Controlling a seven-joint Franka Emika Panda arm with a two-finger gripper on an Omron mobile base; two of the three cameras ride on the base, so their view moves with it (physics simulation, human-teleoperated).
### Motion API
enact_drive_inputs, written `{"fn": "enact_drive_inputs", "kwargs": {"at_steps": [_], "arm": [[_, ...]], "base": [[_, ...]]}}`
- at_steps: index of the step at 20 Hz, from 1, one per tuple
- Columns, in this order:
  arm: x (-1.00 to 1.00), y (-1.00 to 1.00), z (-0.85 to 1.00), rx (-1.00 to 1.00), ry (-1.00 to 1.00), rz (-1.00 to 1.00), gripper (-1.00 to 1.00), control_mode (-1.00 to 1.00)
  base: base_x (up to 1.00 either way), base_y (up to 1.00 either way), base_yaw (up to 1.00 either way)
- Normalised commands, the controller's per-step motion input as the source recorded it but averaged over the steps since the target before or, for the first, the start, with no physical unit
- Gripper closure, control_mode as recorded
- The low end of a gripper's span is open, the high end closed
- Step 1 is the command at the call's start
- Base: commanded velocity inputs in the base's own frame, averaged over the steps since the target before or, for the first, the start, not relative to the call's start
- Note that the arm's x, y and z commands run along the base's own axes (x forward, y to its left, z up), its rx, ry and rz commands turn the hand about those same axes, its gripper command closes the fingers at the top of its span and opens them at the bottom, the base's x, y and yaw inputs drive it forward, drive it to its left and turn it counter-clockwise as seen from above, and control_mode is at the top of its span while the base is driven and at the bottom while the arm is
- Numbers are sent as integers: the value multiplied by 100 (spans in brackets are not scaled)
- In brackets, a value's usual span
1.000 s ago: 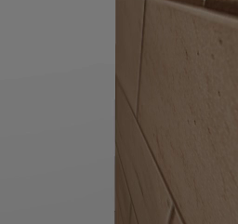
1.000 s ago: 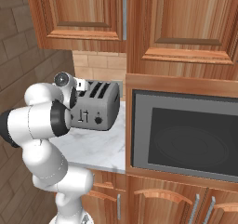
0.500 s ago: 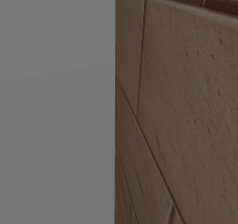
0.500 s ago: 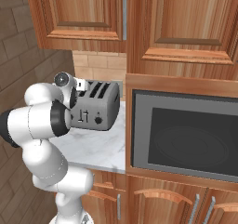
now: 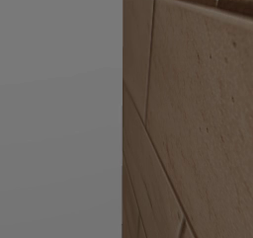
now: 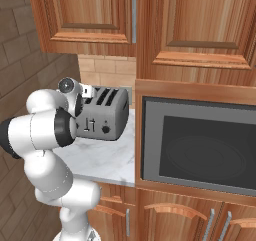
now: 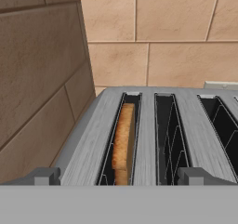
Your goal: Start the toaster. Once the lever pops up, take the bread to the plate on the dining counter.
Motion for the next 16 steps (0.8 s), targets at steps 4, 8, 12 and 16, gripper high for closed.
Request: {"fn": "enact_drive_inputs", "kwargs": {"at_steps": [4,8,12,16], "arm": [[0,0,0,0,0,0,-100,-100],[0,0,0,0,0,0,-100,-100],[0,0,0,0,0,0,-100,-100],[0,0,0,0,0,0,-100,-100]], "base": [[0,0,0],[0,0,0],[0,0,0],[0,0,0]]}}
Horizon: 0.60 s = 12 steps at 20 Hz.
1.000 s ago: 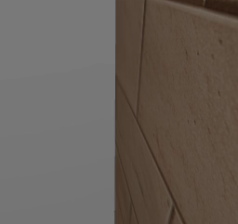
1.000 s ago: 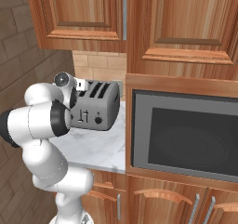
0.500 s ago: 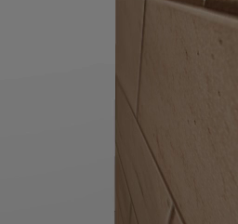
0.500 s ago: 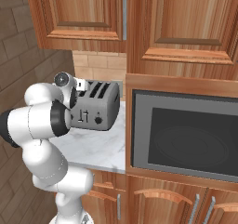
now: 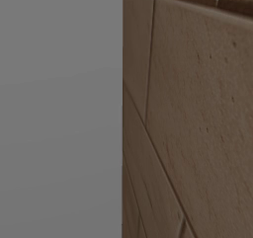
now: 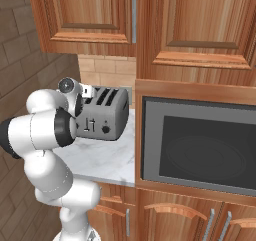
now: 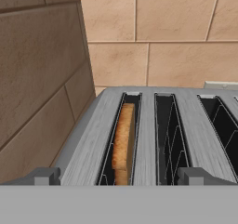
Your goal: Start the toaster. Once the lever pops up, take the bread to the plate on the dining counter.
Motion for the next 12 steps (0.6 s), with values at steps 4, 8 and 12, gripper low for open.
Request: {"fn": "enact_drive_inputs", "kwargs": {"at_steps": [4,8,12], "arm": [[0,0,0,0,0,0,-100,-100],[0,0,0,0,0,0,-100,-100],[0,0,0,0,0,0,-100,-100]], "base": [[0,0,0],[0,0,0],[0,0,0]]}}
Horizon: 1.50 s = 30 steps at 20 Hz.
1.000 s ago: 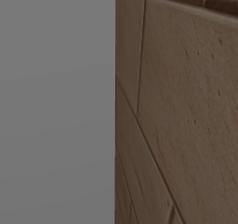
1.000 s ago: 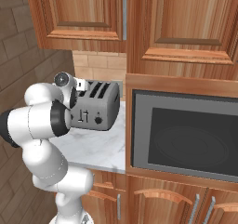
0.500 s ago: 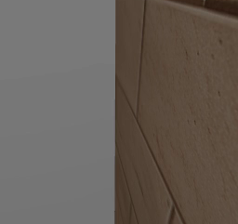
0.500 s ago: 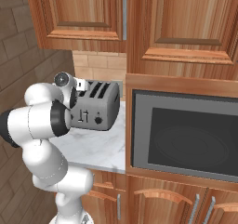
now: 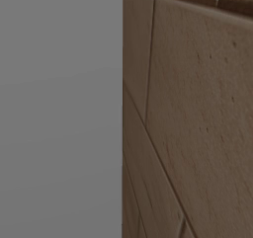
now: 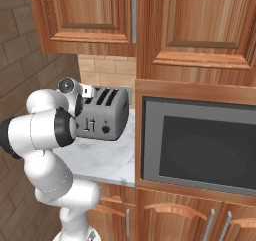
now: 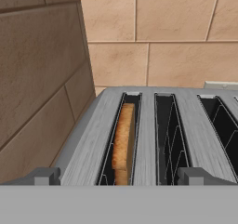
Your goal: Start the toaster. Once the lever pops up, take the bread to the plate on the dining counter.
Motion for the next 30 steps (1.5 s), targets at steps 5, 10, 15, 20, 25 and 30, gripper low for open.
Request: {"fn": "enact_drive_inputs", "kwargs": {"at_steps": [5,10,15,20,25,30], "arm": [[0,0,0,0,0,0,-100,-100],[0,0,0,0,0,0,-100,-100],[0,0,0,0,0,0,-100,-100],[0,0,0,0,0,0,-100,-100],[0,0,0,0,0,0,-100,-100],[0,0,0,0,0,0,-100,-100]], "base": [[0,0,0],[0,0,0],[0,0,0],[0,0,0],[0,0,0],[0,0,0]]}}
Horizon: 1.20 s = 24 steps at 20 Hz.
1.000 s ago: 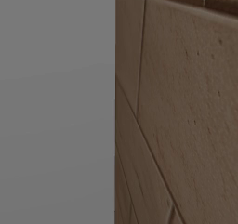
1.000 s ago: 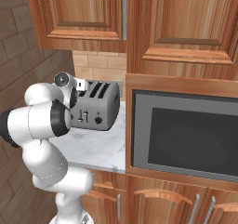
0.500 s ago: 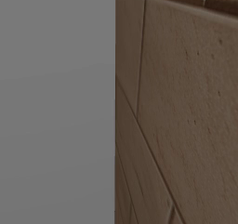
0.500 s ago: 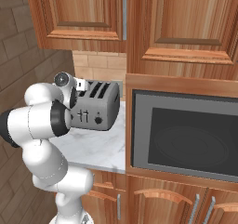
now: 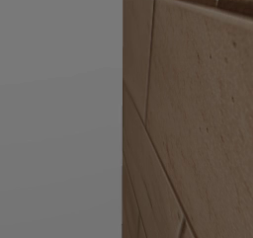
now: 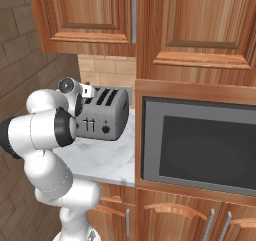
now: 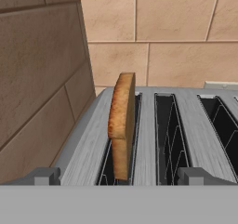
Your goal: Start the toaster. Once the lever pops up, take the bread to the plate on the dining counter.
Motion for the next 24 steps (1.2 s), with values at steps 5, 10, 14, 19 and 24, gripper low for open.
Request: {"fn": "enact_drive_inputs", "kwargs": {"at_steps": [5,10,14,19,24], "arm": [[0,0,0,0,0,0,-100,-100],[0,0,0,0,0,0,-100,-100],[0,0,0,0,0,0,-100,-100],[0,0,0,0,0,0,-100,-100],[0,0,0,0,0,0,-100,-100]], "base": [[0,0,0],[0,0,0],[0,0,0],[0,0,0],[0,0,0]]}}
